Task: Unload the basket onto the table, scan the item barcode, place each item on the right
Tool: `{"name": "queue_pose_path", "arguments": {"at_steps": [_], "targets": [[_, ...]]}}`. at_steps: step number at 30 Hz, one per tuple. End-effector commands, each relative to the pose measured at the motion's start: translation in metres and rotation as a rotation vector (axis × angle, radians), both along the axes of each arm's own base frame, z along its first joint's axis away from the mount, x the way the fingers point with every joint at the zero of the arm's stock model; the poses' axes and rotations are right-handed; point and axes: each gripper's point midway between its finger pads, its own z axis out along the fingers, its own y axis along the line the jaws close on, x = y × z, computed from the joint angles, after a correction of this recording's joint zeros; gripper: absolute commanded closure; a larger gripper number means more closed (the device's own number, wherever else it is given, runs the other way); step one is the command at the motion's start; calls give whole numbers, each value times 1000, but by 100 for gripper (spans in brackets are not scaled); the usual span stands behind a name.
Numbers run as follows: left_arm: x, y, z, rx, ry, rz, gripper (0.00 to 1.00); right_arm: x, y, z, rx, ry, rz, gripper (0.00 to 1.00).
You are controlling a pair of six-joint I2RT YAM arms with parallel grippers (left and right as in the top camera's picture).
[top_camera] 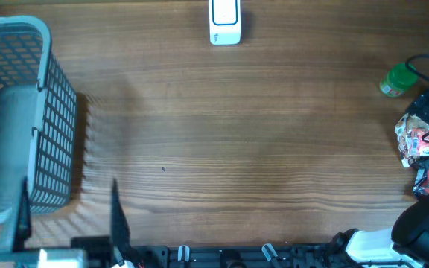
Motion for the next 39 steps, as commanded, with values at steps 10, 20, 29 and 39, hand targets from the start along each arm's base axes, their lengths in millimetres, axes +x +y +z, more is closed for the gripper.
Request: {"name": "queue_pose_path", "arguments": {"at_steps": [10, 20, 29, 39], "targets": [[-27, -54, -36, 164, -41, -263, 0, 8, 40, 285, -557, -670, 331, 0], [-48, -78, -46, 227, -58, -568, 0, -76, 97, 318, -752, -623, 321, 0], [-62, -80, -14, 333, -229, -542, 0, -86, 147, 389, -961, -877, 458, 0], [-45, -52, -9, 249, -214, -377, 0, -218, 211, 355, -969, -1178, 493, 0]]}}
